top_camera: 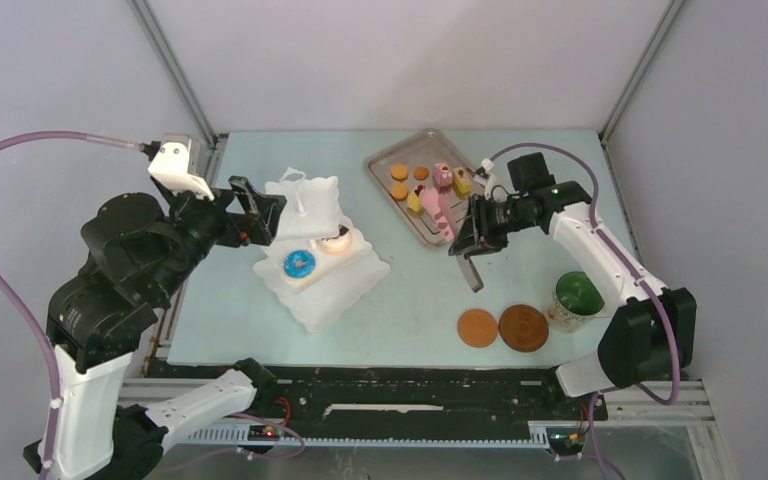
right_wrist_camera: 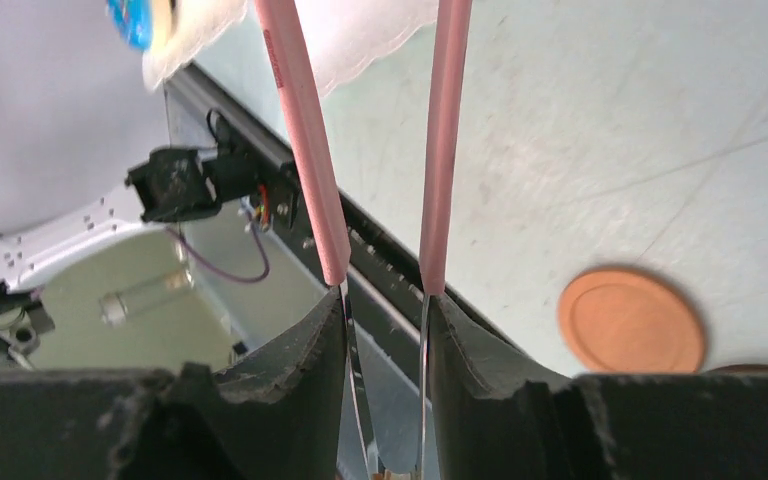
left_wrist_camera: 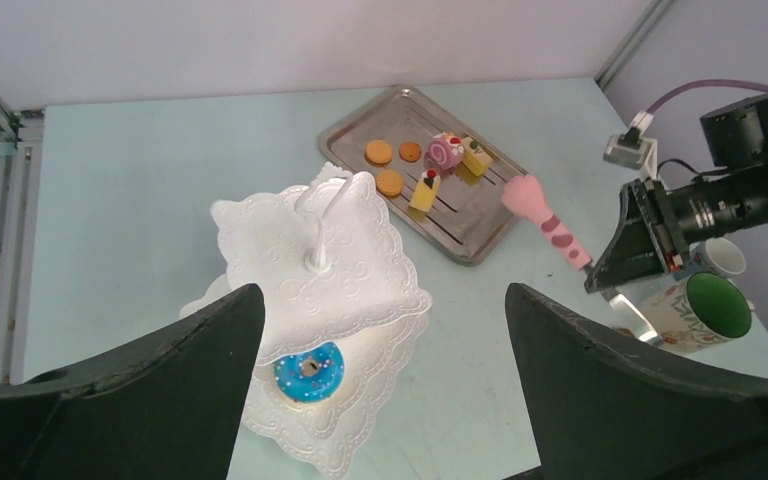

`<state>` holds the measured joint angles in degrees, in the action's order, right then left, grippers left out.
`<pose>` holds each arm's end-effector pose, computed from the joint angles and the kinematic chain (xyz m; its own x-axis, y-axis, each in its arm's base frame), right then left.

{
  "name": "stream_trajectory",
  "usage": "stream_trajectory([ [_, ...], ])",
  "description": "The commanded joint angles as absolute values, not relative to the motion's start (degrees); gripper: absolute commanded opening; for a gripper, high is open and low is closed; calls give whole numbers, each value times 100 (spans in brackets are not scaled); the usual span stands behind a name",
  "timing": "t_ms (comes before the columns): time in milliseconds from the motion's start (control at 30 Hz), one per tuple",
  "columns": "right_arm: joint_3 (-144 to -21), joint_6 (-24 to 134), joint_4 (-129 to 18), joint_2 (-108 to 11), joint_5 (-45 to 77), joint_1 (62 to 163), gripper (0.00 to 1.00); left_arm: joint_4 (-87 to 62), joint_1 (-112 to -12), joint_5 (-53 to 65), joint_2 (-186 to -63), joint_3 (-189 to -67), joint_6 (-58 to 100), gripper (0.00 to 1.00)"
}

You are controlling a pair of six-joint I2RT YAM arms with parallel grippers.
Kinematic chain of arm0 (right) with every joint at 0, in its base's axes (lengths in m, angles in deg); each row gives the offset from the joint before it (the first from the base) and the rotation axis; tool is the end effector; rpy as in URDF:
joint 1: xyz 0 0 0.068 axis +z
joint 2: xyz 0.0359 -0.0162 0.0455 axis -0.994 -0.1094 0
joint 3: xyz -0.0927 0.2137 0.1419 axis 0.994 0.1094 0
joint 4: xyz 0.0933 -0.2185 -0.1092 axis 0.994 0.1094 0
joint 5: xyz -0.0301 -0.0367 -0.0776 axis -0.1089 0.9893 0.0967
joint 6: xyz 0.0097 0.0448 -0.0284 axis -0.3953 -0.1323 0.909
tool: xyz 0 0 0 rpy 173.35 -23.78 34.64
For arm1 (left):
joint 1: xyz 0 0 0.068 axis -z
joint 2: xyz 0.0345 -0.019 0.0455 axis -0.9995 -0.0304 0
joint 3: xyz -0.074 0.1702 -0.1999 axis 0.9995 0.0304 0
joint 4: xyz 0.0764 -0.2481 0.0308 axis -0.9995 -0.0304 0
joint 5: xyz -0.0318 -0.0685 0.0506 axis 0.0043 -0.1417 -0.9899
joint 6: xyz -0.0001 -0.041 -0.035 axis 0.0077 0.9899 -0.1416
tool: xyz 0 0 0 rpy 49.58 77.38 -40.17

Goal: Serve the afternoon tea

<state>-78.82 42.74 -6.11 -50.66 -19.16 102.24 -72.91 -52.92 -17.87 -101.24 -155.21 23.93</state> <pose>0.2660 0.1149 0.2990 -0.9637 -0.0711 -0.2574 -0.2411 0.6456 0.7246 0.0760 -0.0420 0.5219 -0.2333 -0.1314 -0.9635 0.2905 0.9362 -0.1980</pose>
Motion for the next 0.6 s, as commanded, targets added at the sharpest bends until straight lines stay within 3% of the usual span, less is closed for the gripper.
stream_trajectory([
  [0, -7953, 4380, -1357, -5473, -1827, 9771, 35, -7335, -5166, -2177, -10009, -15679, 2026, 99],
  [300, -8572, 3008, -1941, -6654, -1255, 9859, 38, -7446, -5192, -2497, -9880, -15697, 1867, 99],
  [567, -9285, 2874, -1950, -7408, -109, 10443, 43, -7434, -5380, -2480, -9810, -15666, 1897, 99],
])
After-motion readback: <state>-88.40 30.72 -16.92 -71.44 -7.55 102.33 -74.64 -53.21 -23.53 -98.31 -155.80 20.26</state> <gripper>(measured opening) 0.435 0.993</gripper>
